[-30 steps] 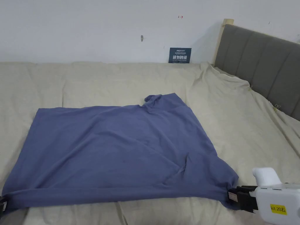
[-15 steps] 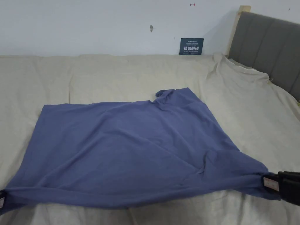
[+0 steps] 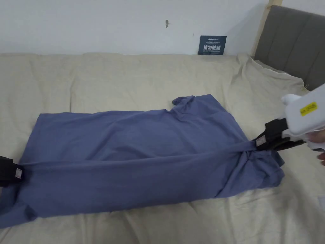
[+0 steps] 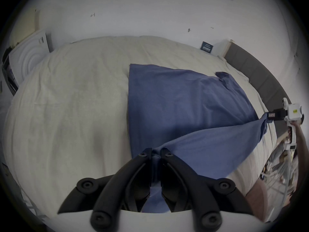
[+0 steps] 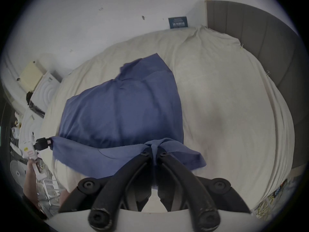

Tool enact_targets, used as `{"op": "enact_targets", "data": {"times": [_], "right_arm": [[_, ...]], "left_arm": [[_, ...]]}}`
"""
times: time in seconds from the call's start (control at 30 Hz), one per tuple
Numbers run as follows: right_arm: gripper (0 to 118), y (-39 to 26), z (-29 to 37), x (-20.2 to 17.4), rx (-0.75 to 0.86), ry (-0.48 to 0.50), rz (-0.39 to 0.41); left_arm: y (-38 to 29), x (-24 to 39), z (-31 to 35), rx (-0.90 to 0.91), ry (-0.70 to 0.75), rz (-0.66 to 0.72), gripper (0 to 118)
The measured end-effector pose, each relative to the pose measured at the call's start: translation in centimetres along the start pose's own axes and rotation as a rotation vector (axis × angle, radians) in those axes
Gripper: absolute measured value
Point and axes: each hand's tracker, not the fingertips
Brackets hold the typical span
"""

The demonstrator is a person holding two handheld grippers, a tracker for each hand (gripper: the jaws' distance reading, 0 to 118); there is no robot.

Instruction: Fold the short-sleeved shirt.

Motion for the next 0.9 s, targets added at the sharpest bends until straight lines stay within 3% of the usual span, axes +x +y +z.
{"op": "enact_targets", "data": {"times": [0.07,0.1,0.13,0.17,0.2,0.23,0.27,0.3,0.43,0.6,0.67,0.7,0.73,0.77,0.8,0.9], "right_arm": [[13,1.2,-2.4,0.2,-0.036,-0.015,-0.034],[29,1.2,-3.2,0.3,-0.038,-0.028,-0.043],[36,1.2,-4.0,0.4,-0.023,-0.049,-0.059],[46,1.0,-4.1,0.6,0.045,-0.076,-0.066],[46,0.6,-4.2,0.7,0.109,-0.107,-0.077],[71,0.1,-4.0,1.0,0.198,-0.119,-0.095],[89,-0.7,-3.2,1.3,0.301,-0.092,-0.098],[90,-1.5,-2.2,1.5,0.396,-0.055,-0.098],[90,-6.6,2.3,0.9,0.622,0.04,-0.034],[90,-14.8,7.3,-1.7,0.614,0.102,0.05],[83,-18.5,8.5,-2.7,0.694,0.15,0.057],[63,-19.7,8.7,-3.1,0.71,0.18,0.067],[0,-20.9,8.9,-3.7,0.719,0.18,0.069],[0,-22.0,9.0,-4.4,0.733,0.142,0.07],[0,-23.4,9.2,-4.9,0.767,0.058,0.069],[0,-25.6,9.1,-6.0,0.783,0.135,0.046]], "left_arm": [[0.7,-0.4,-1.6,-0.011,-0.003,0.022,10],[0.8,-0.6,-2.2,-0.01,-0.003,0.029,14],[0.9,-0.8,-2.5,-0.01,-0.007,0.031,27],[0.9,-0.8,-2.8,0.001,-0.004,0.029,27],[0.8,-0.8,-2.8,0.03,0.018,0.021,34],[0.5,-0.9,-2.6,0.072,0.038,0.012,64],[0.2,-1.0,-2.3,0.097,0.036,0.018,93],[-0.1,-1.0,-1.8,0.125,0.025,0.028,114],[-2.8,-0.4,1.6,0.252,0.036,0.039,118],[-9.2,2.3,6.8,0.403,0.071,-0.009,118],[-12.5,3.6,8.5,0.466,0.075,-0.034,103],[-14.2,4.3,9.3,0.502,0.088,-0.055,79],[-15.7,5.3,10.0,0.53,0.14,-0.097,24],[-16.6,6.4,10.3,0.537,0.19,-0.134,0],[-17.8,7.2,10.7,0.497,0.193,-0.126,0],[-20.2,8.1,12.9,0.584,0.115,-0.037,0]]}}
